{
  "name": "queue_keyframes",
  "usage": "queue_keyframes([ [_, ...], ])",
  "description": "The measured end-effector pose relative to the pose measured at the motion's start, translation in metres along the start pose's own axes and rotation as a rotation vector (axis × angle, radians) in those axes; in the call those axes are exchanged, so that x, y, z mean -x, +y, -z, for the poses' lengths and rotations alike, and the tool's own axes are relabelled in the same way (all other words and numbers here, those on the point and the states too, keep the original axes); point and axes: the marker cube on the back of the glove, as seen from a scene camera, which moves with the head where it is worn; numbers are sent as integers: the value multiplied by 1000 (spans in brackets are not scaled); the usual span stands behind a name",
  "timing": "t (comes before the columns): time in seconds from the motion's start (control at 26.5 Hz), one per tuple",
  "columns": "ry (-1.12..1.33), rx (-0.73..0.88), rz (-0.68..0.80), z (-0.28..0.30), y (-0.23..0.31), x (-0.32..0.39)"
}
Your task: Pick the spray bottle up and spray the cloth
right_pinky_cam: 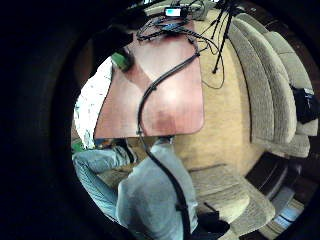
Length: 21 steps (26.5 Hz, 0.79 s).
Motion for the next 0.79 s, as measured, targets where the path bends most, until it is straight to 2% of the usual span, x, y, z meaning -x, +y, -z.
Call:
queue_keyframes([
  [0.79,-11,-43,2,-1,-17,5],
])
